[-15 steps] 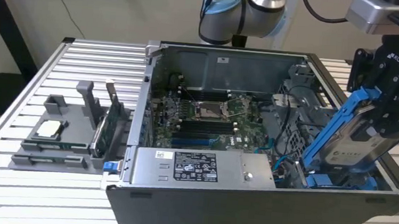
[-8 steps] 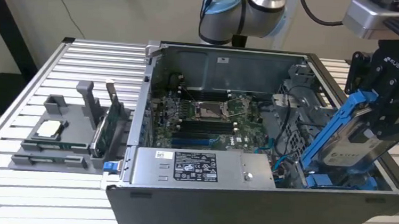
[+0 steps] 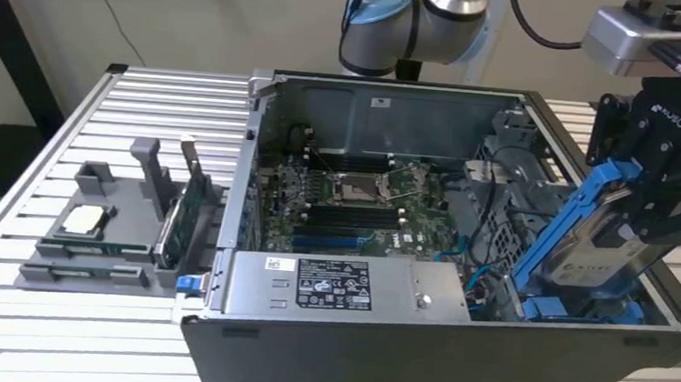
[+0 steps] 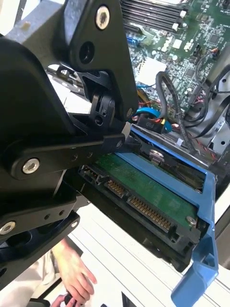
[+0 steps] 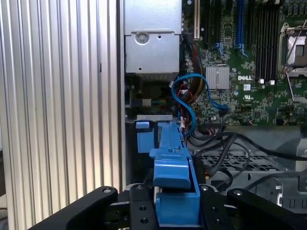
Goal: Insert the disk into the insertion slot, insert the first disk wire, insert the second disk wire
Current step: 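Insert the disk into the insertion slot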
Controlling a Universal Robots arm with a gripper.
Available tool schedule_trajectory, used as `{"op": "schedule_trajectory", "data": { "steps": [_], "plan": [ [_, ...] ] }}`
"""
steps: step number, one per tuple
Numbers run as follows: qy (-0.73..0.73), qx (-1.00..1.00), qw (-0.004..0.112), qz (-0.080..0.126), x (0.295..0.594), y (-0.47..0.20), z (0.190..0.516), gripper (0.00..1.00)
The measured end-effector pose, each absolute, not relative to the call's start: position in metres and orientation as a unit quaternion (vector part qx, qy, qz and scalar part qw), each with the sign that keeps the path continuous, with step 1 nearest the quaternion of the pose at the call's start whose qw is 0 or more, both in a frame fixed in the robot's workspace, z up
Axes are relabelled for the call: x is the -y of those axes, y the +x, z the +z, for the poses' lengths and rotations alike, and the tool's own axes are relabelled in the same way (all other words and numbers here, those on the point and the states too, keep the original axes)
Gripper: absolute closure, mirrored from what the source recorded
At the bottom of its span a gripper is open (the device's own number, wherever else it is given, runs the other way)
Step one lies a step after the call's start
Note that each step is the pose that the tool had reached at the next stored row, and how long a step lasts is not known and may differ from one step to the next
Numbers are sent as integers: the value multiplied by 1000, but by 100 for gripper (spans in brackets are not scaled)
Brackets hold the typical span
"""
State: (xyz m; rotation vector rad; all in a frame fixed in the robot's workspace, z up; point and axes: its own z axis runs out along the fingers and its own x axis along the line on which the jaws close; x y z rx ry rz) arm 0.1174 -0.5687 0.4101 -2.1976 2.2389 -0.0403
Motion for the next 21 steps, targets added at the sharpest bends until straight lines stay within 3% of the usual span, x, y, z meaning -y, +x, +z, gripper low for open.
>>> {"op": "schedule_trajectory", "data": {
  "steps": [21],
  "plan": [
    [-700, -714, 2, -13, 569, 117, 390, 67]
  ]
}}
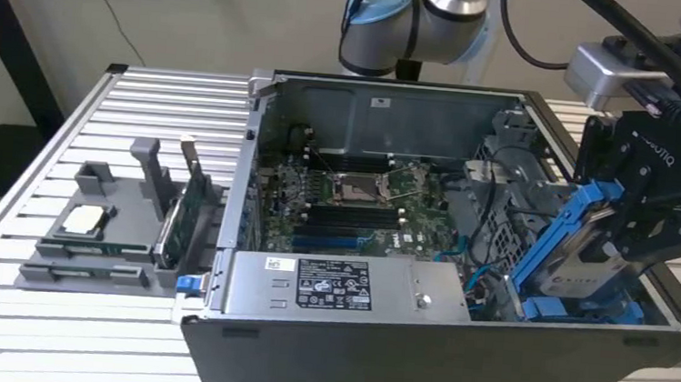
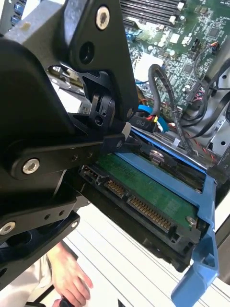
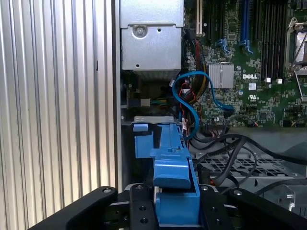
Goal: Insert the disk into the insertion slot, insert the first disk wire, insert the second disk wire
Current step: 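Insert the disk into the insertion slot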
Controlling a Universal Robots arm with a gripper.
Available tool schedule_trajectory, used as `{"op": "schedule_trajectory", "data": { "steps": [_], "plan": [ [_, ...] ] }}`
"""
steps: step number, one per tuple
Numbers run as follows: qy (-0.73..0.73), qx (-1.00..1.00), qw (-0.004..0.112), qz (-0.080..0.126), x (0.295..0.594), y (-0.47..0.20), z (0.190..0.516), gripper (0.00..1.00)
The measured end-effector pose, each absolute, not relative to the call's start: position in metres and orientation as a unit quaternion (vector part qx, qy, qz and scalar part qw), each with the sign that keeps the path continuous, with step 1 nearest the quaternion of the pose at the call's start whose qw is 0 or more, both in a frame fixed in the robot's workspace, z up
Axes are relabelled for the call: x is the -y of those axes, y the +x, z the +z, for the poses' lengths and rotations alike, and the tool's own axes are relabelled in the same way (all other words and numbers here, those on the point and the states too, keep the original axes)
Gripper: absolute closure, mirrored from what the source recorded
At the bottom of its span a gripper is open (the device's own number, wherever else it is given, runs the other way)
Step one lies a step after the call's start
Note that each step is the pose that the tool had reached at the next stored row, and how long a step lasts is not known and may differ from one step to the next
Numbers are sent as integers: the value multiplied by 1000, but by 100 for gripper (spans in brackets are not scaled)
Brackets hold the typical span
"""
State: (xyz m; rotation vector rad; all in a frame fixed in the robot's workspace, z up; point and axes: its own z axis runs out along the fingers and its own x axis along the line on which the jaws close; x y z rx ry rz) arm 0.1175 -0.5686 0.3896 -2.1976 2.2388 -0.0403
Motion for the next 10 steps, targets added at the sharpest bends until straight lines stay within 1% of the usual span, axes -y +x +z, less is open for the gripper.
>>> {"op": "schedule_trajectory", "data": {
  "steps": [7, 9, 10],
  "plan": [
    [-700, -714, 2, -13, 569, 117, 389, 67],
    [-700, -714, 2, -13, 569, 117, 389, 66],
    [-700, -714, 2, -13, 569, 117, 389, 60]
  ]
}}
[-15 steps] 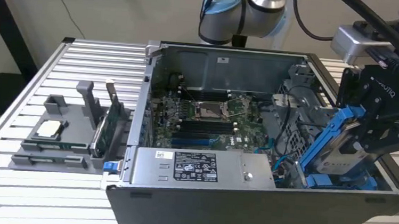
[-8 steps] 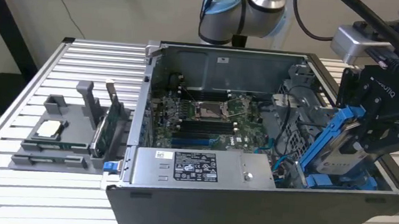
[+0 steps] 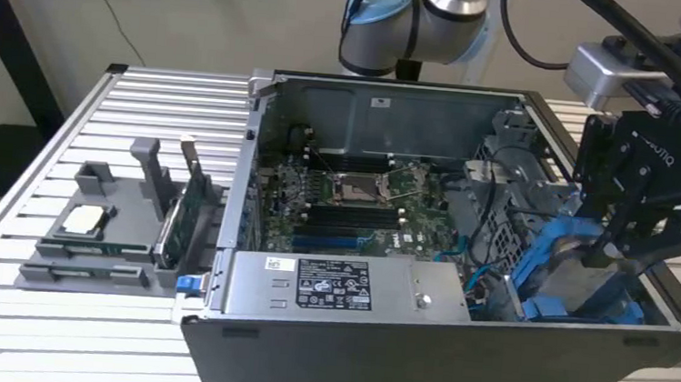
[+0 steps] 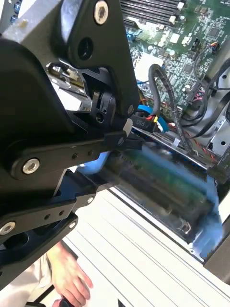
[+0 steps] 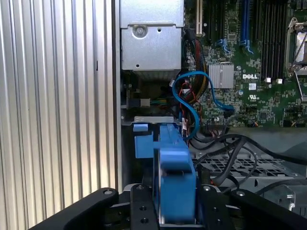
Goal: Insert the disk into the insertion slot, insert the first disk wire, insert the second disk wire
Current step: 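Insert the disk into the insertion slot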
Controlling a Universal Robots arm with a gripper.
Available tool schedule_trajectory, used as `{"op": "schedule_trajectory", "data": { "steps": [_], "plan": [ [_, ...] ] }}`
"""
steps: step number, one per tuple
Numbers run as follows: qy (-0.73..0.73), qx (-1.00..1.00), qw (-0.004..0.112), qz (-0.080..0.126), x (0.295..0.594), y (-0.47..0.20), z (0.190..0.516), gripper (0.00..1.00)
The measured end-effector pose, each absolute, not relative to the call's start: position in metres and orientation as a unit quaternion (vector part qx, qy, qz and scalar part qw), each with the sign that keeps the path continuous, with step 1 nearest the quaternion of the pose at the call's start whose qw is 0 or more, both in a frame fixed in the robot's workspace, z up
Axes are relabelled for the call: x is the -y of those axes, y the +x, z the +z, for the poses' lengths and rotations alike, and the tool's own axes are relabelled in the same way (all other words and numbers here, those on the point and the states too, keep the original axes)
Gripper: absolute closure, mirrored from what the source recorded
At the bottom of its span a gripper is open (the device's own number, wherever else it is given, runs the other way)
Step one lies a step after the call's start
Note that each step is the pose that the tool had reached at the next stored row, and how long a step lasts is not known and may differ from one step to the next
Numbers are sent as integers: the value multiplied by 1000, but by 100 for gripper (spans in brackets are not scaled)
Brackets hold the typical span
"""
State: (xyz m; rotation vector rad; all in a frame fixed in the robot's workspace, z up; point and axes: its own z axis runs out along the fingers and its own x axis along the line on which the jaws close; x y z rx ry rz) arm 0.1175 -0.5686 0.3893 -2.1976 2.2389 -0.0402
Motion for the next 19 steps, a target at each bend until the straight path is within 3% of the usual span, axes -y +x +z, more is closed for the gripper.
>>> {"op": "schedule_trajectory", "data": {
  "steps": [19],
  "plan": [
    [-700, -714, 2, -13, 565, 115, 399, 60]
  ]
}}
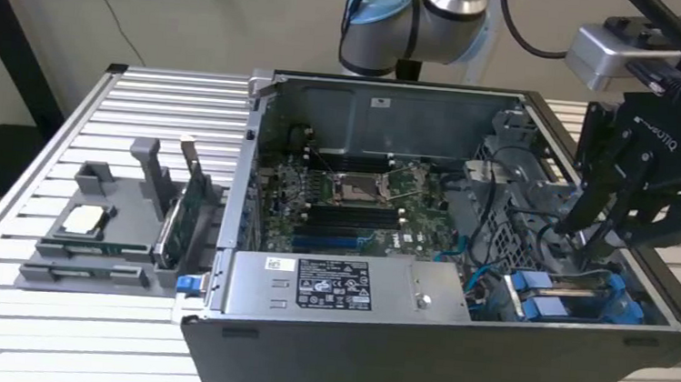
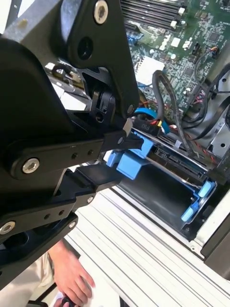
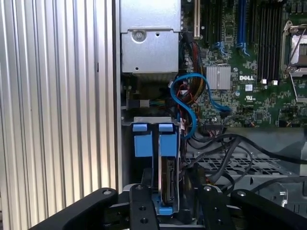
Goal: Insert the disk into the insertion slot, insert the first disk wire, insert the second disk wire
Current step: 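Insert the disk into the insertion slot, then insert the first disk wire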
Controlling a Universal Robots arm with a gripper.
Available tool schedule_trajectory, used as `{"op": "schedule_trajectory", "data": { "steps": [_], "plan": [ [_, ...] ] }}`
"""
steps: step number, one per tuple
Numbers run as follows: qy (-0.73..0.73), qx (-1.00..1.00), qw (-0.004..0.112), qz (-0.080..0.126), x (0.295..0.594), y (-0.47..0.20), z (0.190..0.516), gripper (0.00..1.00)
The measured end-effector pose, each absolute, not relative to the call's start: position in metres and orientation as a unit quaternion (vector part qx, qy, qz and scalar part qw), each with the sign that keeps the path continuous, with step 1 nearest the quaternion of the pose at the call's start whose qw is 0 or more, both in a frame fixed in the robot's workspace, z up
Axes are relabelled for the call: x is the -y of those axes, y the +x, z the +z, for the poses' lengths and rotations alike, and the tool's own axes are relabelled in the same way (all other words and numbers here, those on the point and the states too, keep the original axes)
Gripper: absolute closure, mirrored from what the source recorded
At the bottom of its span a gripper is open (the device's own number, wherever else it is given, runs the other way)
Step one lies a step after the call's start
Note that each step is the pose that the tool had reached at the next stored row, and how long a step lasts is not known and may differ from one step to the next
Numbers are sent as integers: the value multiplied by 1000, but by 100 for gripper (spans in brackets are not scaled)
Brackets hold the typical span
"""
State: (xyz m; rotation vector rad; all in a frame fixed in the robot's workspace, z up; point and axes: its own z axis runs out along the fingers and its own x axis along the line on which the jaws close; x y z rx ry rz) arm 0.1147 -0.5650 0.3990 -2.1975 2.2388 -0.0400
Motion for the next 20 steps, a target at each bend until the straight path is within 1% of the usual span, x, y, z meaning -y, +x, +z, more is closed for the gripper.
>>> {"op": "schedule_trajectory", "data": {
  "steps": [9, 20],
  "plan": [
    [-701, -713, 2, -13, 550, 113, 399, 60],
    [-702, -712, 2, -13, 546, 118, 394, 60]
  ]
}}
